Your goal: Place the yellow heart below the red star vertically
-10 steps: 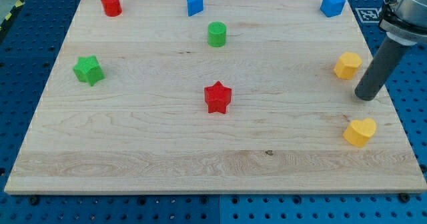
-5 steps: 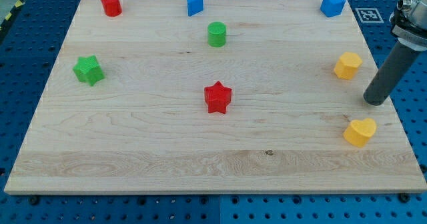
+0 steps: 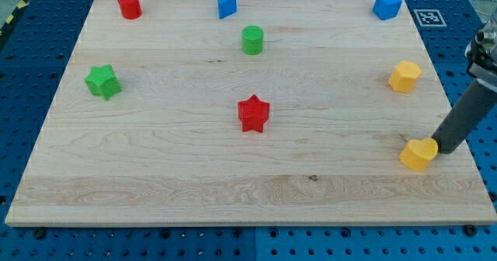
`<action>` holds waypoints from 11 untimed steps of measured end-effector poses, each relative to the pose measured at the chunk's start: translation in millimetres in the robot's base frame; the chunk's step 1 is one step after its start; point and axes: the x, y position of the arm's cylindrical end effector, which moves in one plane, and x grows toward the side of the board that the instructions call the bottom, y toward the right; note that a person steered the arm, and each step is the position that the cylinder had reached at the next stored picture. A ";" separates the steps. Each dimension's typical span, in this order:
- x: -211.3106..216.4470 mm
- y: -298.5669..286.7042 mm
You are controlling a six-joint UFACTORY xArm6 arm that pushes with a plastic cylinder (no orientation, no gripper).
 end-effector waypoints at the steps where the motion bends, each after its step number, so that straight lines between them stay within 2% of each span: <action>1: 6.0 -19.7; 2: 6.0 -44.2; 11: 16.4 -79.1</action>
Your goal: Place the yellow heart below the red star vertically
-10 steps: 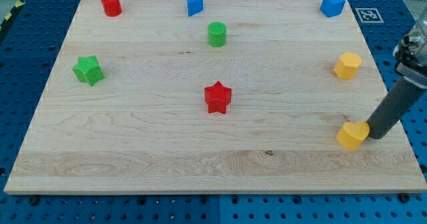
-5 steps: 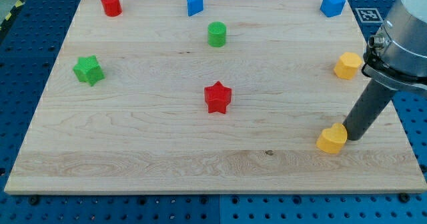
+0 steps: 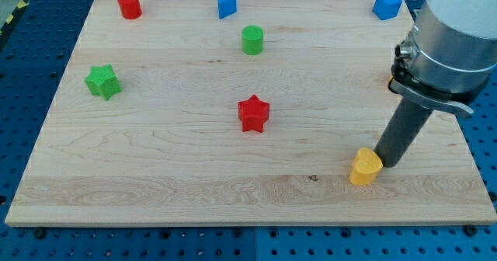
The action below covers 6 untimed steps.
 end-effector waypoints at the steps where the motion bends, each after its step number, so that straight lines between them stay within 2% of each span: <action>1: 5.5 -13.0; 6: 5.5 -74.8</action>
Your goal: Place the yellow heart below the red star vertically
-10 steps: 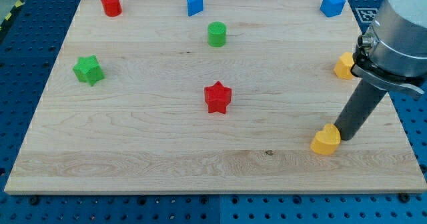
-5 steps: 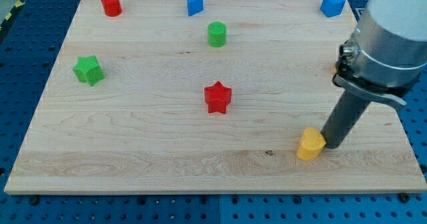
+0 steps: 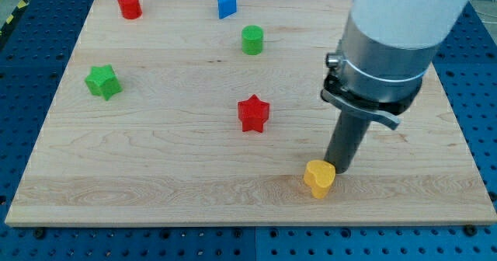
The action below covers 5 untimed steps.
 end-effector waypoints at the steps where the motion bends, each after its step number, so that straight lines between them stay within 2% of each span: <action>1: -0.4 -28.3; 2: -0.4 -25.1; 3: 4.9 24.3; 4: 32.4 35.8; 5: 39.1 35.8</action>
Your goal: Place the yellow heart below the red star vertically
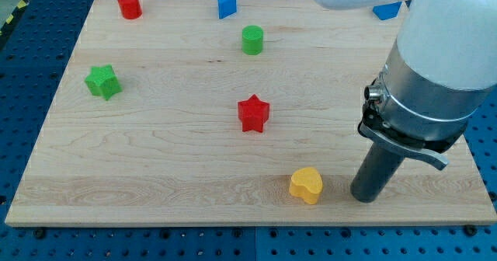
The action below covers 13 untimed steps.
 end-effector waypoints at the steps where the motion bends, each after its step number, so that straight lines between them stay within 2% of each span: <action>1: 0.0 0.0; 2: 0.0 -28.7; 6: 0.0 -47.2; 7: -2.3 -71.9; 9: -18.7 -114.5; 12: -40.9 -116.7; 13: -40.9 -136.4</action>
